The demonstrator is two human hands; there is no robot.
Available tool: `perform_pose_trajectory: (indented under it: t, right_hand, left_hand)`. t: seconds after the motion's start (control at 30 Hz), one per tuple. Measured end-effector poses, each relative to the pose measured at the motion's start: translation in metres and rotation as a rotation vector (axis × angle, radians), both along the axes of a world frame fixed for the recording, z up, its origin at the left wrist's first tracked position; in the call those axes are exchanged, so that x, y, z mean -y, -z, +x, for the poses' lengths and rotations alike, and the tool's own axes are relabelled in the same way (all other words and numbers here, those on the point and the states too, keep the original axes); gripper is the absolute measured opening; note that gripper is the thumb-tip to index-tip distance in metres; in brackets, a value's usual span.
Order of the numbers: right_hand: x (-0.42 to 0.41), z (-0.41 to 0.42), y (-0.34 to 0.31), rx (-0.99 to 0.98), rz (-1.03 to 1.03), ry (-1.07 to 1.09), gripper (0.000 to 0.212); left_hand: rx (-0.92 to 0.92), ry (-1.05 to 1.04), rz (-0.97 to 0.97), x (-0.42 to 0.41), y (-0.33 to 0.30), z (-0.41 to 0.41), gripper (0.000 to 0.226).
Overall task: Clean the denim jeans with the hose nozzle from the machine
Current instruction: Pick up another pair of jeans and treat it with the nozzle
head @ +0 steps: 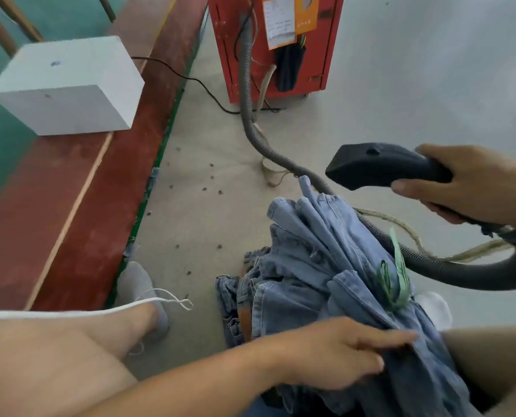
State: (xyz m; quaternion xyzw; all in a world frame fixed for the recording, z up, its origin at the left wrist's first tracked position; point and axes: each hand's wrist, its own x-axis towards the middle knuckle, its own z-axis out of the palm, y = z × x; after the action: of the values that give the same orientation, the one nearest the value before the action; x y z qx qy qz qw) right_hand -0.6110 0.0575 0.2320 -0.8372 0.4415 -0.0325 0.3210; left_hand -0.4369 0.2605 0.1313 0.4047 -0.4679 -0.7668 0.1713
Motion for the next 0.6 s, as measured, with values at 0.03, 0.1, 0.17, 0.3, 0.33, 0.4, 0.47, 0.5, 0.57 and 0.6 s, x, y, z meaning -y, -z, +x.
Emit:
perform_pose_trajectory:
  t: [0.03,0.1,0.17,0.3,0.33,0.4,0.47,0.5,0.57,0.6]
  right_hand:
    - [-0.003,0.003,0.006,-0.047,0.02,-0.042,0.017]
    - [-0.01,0.01,0.017,-0.115,0.067,-0.137,0.017]
    - [-0.015,0.015,0.024,-0.157,0.068,-0.221,0.019]
    - [-0.018,0.021,0.028,-0.213,-0.002,-0.264,0.035]
    - [-0.017,0.022,0.029,-0.215,-0.011,-0.269,0.035]
    - [-0.016,0.023,0.028,-0.199,-0.011,-0.267,0.03]
    - [-0.014,0.023,0.023,-0.175,0.015,-0.245,0.023]
    - [-0.013,0.022,0.02,-0.153,0.035,-0.227,0.02]
    - [-0.007,0.016,0.013,-0.087,0.054,-0.172,0.017]
    - [-0.004,0.011,0.009,-0.051,0.058,-0.143,0.02]
  left_hand:
    - [0.002,-0.148,-0.004,0.006,-0.001,0.01,0.049]
    - [0.252,-0.605,-0.034,0.026,0.013,0.037,0.043]
    - [0.791,-0.589,-0.136,0.042,0.041,0.08,0.029]
    - [0.983,0.219,0.321,0.016,0.075,0.113,0.08]
    - [0.921,0.191,0.329,0.011,0.079,0.113,0.068]
    - [0.73,-0.052,0.23,0.016,0.079,0.113,0.036]
    - [0.456,-0.375,0.175,0.033,0.06,0.115,0.026]
    - [0.302,-0.487,0.156,0.041,0.047,0.113,0.025]
    - [0.083,-0.581,0.113,0.046,0.028,0.1,0.026]
    - [-0.003,-0.588,0.113,0.044,0.025,0.091,0.027]
